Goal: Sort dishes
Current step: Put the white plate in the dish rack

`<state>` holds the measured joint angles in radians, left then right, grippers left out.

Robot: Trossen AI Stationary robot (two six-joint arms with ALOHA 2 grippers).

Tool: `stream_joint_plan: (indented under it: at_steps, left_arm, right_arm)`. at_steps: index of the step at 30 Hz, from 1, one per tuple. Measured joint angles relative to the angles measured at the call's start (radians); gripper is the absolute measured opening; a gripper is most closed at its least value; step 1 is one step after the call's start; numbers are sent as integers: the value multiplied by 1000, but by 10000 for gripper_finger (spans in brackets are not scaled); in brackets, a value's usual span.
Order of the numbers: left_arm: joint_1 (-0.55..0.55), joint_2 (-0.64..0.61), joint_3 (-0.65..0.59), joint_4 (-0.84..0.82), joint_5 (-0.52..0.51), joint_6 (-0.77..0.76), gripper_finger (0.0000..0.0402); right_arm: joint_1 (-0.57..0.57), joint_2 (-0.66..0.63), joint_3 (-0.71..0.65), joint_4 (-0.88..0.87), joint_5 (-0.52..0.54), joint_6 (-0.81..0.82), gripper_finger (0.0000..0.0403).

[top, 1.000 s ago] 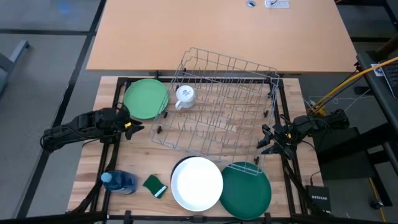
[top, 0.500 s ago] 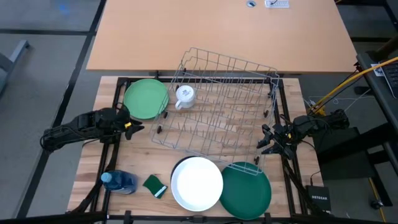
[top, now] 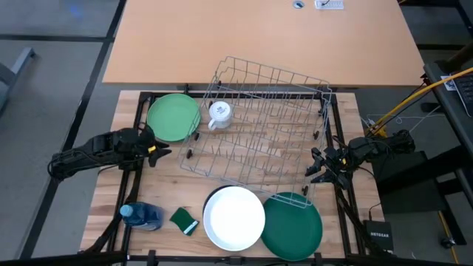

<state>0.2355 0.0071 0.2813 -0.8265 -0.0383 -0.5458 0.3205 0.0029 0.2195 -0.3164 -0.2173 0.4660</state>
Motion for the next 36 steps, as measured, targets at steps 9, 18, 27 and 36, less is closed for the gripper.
stream_joint_plan:
  at_steps: [9, 18, 27, 36]
  left_arm:
    - [0, 0, 0, 55, -11, -434, 175]
    - [0, 0, 0, 105, -352, -558, 175]
    - [1, 0, 0, 444, -412, -422, 175]
    - [1, 15, 0, 775, -413, -175, 175]
  right_arm:
    - [0, 0, 0, 0, 0, -8, 160]
    - [0, 0, 0, 0, 0, -11, 160]
    - [0, 0, -1, -3, 133, -10, 160]
    - [0, 0, -1, -2, 235, -11, 160]
